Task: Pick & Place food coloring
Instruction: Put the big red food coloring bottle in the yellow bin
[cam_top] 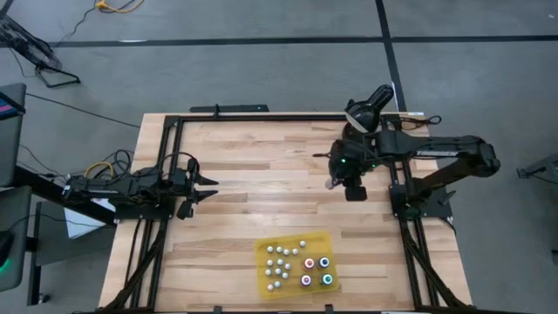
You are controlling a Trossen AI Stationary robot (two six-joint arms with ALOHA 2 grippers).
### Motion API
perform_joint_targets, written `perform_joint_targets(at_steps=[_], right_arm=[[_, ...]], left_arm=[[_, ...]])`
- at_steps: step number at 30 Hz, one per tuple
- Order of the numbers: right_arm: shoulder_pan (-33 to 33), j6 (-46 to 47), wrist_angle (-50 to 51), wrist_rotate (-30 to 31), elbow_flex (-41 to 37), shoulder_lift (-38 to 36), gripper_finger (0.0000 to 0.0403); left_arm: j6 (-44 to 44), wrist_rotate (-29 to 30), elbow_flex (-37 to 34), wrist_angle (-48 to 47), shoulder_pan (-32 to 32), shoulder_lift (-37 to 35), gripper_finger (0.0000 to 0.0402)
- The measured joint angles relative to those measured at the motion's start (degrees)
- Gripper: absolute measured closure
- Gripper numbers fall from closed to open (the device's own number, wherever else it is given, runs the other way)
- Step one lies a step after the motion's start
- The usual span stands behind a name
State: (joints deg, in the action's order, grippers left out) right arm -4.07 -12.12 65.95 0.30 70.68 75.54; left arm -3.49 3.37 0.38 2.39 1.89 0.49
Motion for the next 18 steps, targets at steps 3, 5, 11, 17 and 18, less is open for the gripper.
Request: perform_joint_targets(at_steps=[3, 5, 11, 17, 18], right_arm=[[3.18, 0.76, 3.28, 1.13, 3.58, 0.14, 0.0282], [5.27, 1.43, 5.09, 2.40, 6.61, 0.95, 0.0285], [9.59, 3.73, 9.81, 3.18, 16.27, 6.57, 0.0286], [13.05, 6.17, 13.57, 3.95, 26.00, 14.26, 0.0285], [13.53, 6.60, 13.62, 4.20, 27.47, 15.61, 0.0285]], left_arm=[[0.00, -0.01, 0.00, 0.00, 0.00, 0.00, 0.0281], [0.01, -0.01, 0.00, 0.00, 0.00, 0.00, 0.0281], [0.01, 0.00, 0.00, 0.00, 0.00, 0.00, 0.0281], [0.01, -0.01, 0.00, 0.00, 0.00, 0.00, 0.0281], [0.02, -0.01, 0.00, 0.00, 0.00, 0.00, 0.0281]])
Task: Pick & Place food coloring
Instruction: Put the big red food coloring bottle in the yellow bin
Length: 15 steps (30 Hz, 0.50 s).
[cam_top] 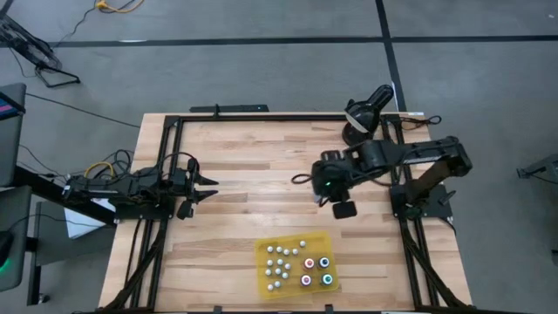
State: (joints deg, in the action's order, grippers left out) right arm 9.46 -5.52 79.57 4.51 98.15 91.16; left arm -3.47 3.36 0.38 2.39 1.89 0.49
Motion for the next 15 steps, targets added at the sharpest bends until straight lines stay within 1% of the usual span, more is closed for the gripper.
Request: perform_joint_targets(at_steps=[6, 9, 15], right_arm=[[2.90, 5.84, 1.33, 0.18, 9.44, 8.19, 0.0285], [5.13, 7.79, 2.75, 0.45, 13.91, 12.18, 0.0285], [8.73, 14.63, 6.79, 1.49, 22.50, 19.57, 0.0285]], left_arm=[[-0.01, 0.01, 0.00, 0.01, 0.00, -0.02, 0.0281], [-0.02, 0.02, 0.00, 0.02, 0.00, -0.02, 0.0281], [-0.01, 0.01, 0.00, 0.02, 0.01, -0.02, 0.0281]])
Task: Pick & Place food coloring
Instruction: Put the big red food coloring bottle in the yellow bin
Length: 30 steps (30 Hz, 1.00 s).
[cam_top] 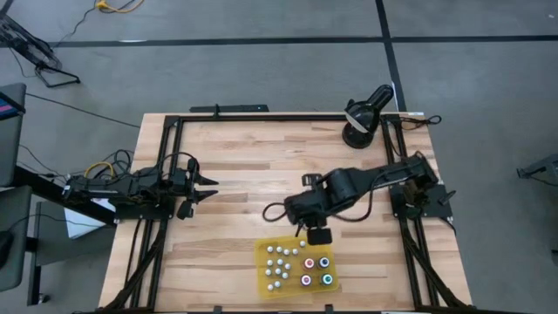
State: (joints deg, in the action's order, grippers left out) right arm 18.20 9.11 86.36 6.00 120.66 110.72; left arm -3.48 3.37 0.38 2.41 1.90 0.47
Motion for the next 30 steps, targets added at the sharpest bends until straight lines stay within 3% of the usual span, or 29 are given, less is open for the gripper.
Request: perform_joint_targets(at_steps=[8, 20, 30], right_arm=[[2.21, 6.54, 3.73, -0.04, 7.88, 5.96, 0.0285], [4.62, 16.70, 3.67, -0.17, 7.97, 6.05, 0.0285], [6.77, 33.67, 3.73, -2.50, -0.92, 6.08, 0.0285]], left_arm=[[-0.01, 0.01, 0.00, -0.02, 0.00, 0.00, 0.0281], [0.01, -0.01, 0.00, -0.02, -0.01, 0.00, 0.0281], [-0.01, 0.00, 0.00, -0.01, 0.00, 0.01, 0.0281]])
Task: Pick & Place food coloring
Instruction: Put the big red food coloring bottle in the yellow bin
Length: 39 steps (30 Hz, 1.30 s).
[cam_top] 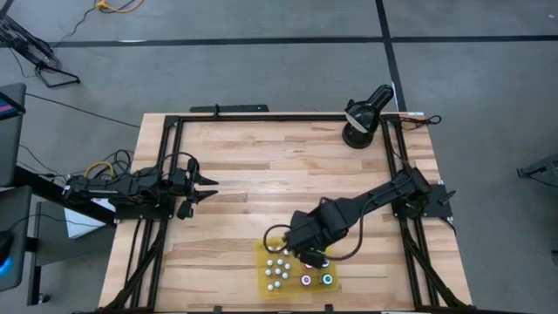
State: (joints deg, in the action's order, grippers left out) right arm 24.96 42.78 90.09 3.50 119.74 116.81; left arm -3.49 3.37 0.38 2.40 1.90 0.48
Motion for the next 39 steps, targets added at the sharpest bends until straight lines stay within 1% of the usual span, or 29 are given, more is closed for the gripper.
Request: perform_joint_targets(at_steps=[3, 13, 18, 23, 29, 39], right_arm=[[0.77, 3.36, -1.03, -1.82, -2.44, -0.01, 0.0285], [1.21, 15.60, -2.56, -2.61, -6.68, -0.04, 0.0285], [1.31, 19.73, -3.91, -3.13, -7.81, -0.04, 0.0284], [1.30, 21.78, -4.87, -2.95, -10.31, -0.06, 0.0284], [1.45, 22.87, -11.45, -2.77, -15.62, -0.04, 0.0284], [1.15, 24.09, -17.09, -1.98, -22.03, -0.04, 0.0284]], left_arm=[[0.01, 0.01, 0.00, 0.00, -0.01, -0.01, 0.0281], [0.02, 0.01, 0.00, -0.01, 0.01, 0.01, 0.0281], [0.00, 0.00, 0.00, -0.01, 0.01, 0.00, 0.0281], [0.02, 0.01, 0.00, -0.01, -0.01, 0.01, 0.0281], [0.01, 0.00, 0.00, 0.00, 0.00, -0.01, 0.0281], [0.00, 0.01, 0.00, -0.01, 0.00, -0.01, 0.0281]])
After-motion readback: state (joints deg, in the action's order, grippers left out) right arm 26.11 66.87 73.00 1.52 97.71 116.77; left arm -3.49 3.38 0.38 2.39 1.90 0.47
